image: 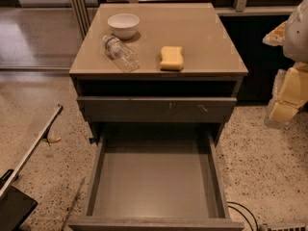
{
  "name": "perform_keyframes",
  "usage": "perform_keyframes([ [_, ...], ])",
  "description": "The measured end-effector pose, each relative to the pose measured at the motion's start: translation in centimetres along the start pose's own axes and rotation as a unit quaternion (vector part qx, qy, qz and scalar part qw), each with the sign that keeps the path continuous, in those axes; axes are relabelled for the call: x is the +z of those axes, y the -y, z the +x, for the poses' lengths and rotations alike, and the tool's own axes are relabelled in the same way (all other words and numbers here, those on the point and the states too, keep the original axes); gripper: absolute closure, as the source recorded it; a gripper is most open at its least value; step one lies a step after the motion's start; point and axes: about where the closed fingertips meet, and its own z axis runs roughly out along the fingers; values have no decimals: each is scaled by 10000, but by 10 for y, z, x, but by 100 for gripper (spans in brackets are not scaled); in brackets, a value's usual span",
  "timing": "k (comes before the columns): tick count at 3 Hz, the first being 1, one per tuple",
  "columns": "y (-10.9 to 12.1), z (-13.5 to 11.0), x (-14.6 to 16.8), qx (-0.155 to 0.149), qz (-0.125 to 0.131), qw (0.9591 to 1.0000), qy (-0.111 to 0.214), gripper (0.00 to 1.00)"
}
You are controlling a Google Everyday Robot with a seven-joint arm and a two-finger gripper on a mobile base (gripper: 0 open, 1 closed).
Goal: Place sponge into middle drawer
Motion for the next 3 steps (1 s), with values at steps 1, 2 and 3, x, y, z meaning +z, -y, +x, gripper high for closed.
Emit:
perform_keyframes([
  [1, 0, 0, 0, 2, 1, 10000, 1, 0],
  [2, 8, -2, -3, 207, 66, 9996, 168, 0],
  [3, 31, -16, 6, 651, 100, 9962, 575, 0],
])
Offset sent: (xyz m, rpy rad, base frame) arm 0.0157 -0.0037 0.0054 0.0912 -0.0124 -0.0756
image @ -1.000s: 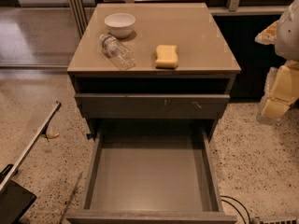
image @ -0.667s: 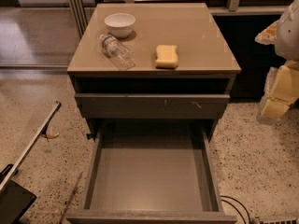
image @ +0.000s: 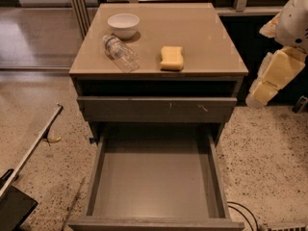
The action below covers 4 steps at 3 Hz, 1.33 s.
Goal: Place sponge into middle drawer
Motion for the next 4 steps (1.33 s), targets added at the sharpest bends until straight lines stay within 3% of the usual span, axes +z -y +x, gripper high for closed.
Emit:
perform_keyframes([
  [1, 19, -26, 29, 588, -119, 9967, 539, 0],
  [2, 43, -64, 58, 1199, -23, 9860, 1161, 0],
  [3, 43, -64, 58, 1199, -23, 9860, 1161, 0],
  [4, 50, -66, 65, 1352, 8, 9816, 1348, 0],
])
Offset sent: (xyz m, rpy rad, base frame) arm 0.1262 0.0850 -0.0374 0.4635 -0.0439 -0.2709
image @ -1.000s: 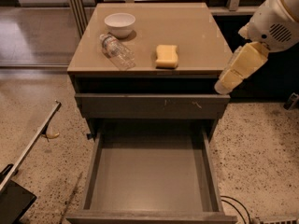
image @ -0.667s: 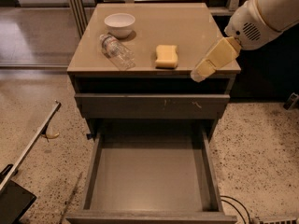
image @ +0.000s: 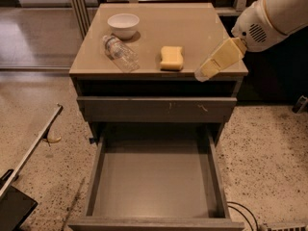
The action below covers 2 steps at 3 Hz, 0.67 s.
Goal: Place sponge into middle drawer
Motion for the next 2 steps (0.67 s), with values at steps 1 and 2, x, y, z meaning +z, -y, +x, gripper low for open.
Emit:
perform_keyframes([
  [1, 21, -5, 31, 3, 23, 9993, 365, 0],
  [2, 43, -14, 69, 151, 61, 9963, 842, 0],
])
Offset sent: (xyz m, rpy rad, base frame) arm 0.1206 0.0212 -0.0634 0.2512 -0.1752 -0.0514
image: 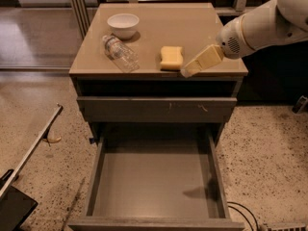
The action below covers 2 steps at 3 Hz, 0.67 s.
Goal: Place sponge into middle drawer
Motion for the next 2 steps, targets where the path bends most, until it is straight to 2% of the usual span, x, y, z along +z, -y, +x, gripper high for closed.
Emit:
perform_keyframes([
  [1, 12, -12, 37, 59, -24, 9997, 226, 0],
  [2, 22, -19, 71, 36, -42, 9998, 165, 0],
])
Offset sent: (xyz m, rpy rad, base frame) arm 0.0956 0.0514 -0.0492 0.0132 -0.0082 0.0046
